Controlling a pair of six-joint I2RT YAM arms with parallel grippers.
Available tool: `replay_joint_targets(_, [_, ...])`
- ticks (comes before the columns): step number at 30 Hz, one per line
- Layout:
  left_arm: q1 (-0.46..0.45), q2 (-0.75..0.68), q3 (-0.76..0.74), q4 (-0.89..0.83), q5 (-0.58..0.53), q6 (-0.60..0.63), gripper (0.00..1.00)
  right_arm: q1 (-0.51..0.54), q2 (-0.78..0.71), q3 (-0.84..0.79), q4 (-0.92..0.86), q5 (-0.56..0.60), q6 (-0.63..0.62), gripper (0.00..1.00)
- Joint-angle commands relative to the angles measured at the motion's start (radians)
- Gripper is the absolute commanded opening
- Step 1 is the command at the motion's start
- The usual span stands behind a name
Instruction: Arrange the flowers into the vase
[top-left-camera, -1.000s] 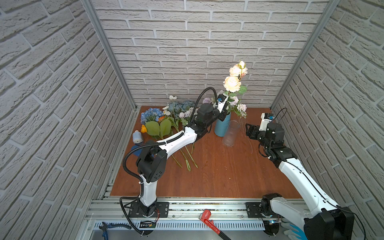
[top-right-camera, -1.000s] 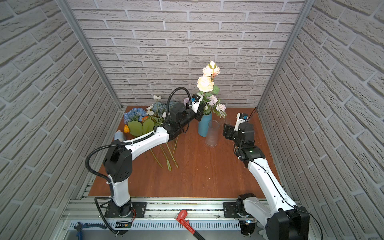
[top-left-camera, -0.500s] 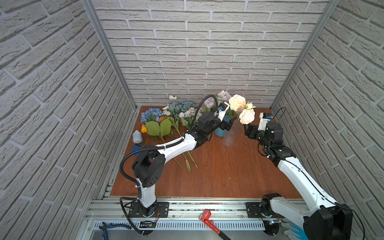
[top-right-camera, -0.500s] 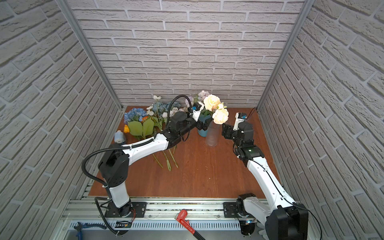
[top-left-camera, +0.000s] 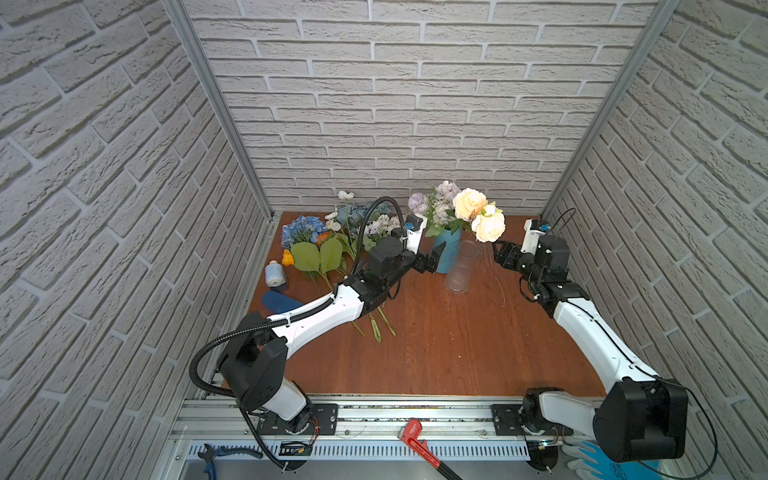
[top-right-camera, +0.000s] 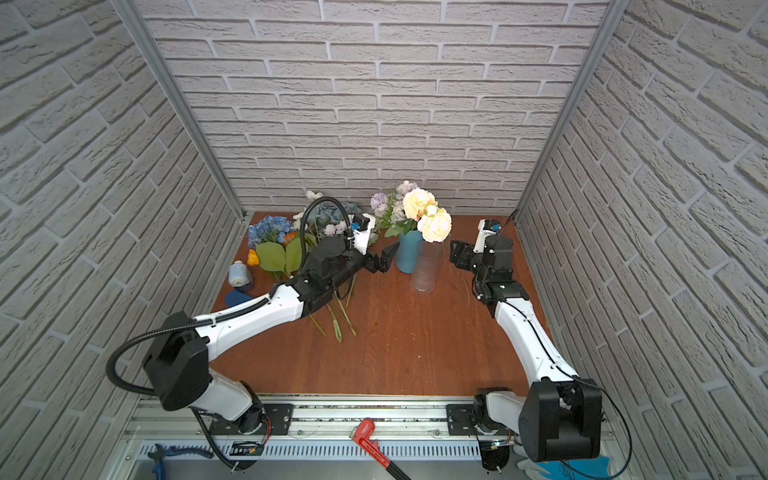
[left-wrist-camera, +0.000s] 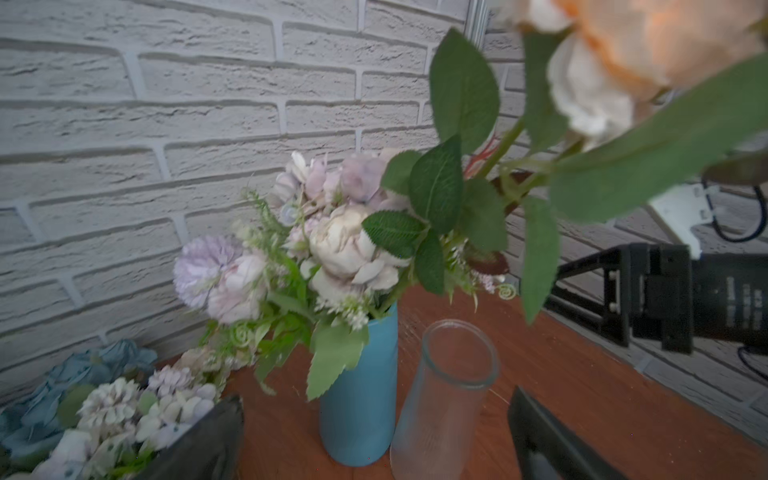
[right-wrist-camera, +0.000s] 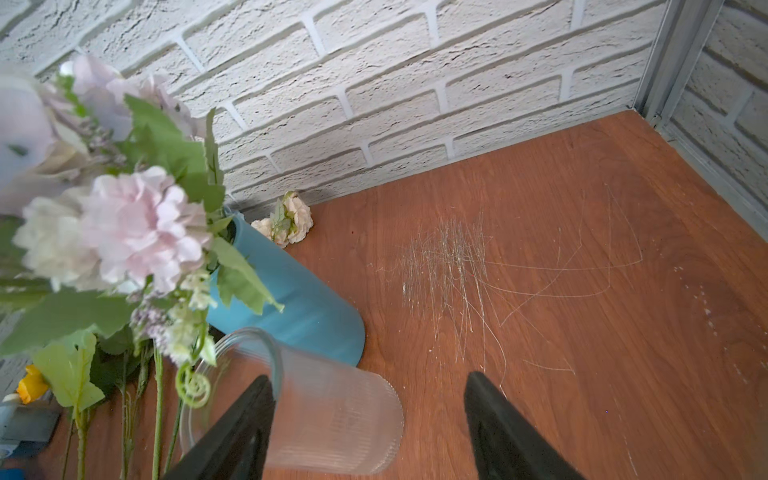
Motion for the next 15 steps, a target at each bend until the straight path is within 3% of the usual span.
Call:
replay_joint_targets(1, [0.032, -0.04, -0.06, 0.027, -0.029, -0.076, 0.98, -0.042, 0.044, 0.062, 0.067, -0.078, 0.055, 0.73])
replay_joint_targets(7, [0.062, 0.045, -0.149, 0.22, 0.082, -0.042, 0.98, -0.089, 0.279, 0.191, 0.132, -0.263, 0.061, 0.72])
replay_joint_targets(13, [0.092, 0.218, -0.178, 0.553, 0.208, -0.026, 0.98, -0.096, 0.566, 0.374, 0.177, -0.46, 0.075, 0.52])
replay_joint_targets(15, [0.111, 0.275, -0.164, 0.624, 0.246, -0.044, 0.98, -0.093, 0.622, 0.402, 0.209, -0.497, 0.092, 0.51])
